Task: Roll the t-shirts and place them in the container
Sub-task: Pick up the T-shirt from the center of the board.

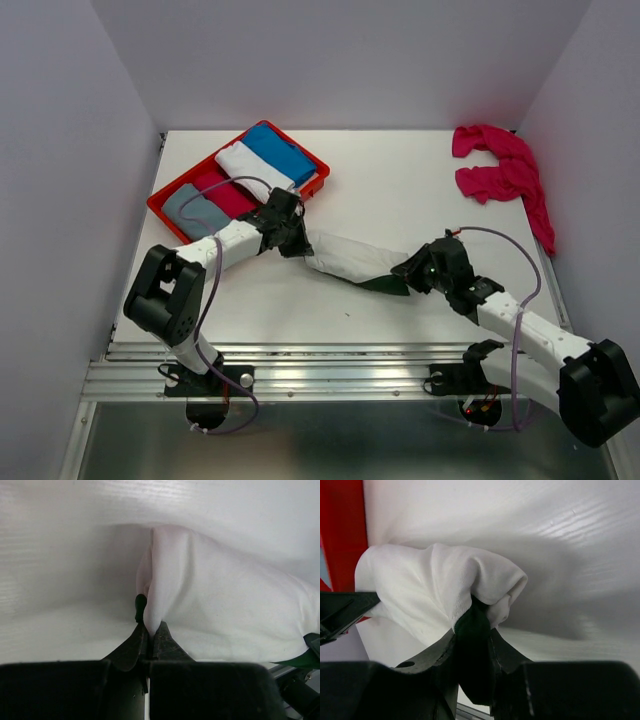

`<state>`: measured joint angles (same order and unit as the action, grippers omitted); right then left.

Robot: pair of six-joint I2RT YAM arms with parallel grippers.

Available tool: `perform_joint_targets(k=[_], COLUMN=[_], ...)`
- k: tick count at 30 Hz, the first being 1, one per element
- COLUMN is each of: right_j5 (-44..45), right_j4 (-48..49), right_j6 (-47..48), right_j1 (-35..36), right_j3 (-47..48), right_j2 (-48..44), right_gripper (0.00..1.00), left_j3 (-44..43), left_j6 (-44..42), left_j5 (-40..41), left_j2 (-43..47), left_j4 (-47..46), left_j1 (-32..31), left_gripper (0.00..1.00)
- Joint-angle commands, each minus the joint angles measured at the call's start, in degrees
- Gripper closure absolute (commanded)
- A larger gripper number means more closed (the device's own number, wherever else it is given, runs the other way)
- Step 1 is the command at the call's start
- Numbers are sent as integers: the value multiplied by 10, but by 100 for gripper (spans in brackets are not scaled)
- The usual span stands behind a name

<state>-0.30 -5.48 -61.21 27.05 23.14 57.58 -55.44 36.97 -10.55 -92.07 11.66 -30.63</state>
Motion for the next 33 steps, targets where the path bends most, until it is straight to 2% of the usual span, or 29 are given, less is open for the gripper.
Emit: perform_joint_targets(k=[1, 13, 23, 33], right_j5=[-42, -54, -30, -33], right_j4=[0, 16, 13, 10], right_j6=[33, 49, 66, 60], right_j1=[-2, 11, 11, 11], right_j3=[44, 77, 71, 11], right_j2=[-19, -7, 2, 0], right_gripper=[99, 99, 99, 99], left_j3=[-72, -127, -87, -17], left_j6=[-36, -65, -62, -53], left_j5=[19, 12, -20, -54], left_j2=[27, 45, 44, 30], left_j4=[35, 72, 36, -12], left_j1=[13, 51, 52, 51], left_gripper=[100, 100, 100, 100])
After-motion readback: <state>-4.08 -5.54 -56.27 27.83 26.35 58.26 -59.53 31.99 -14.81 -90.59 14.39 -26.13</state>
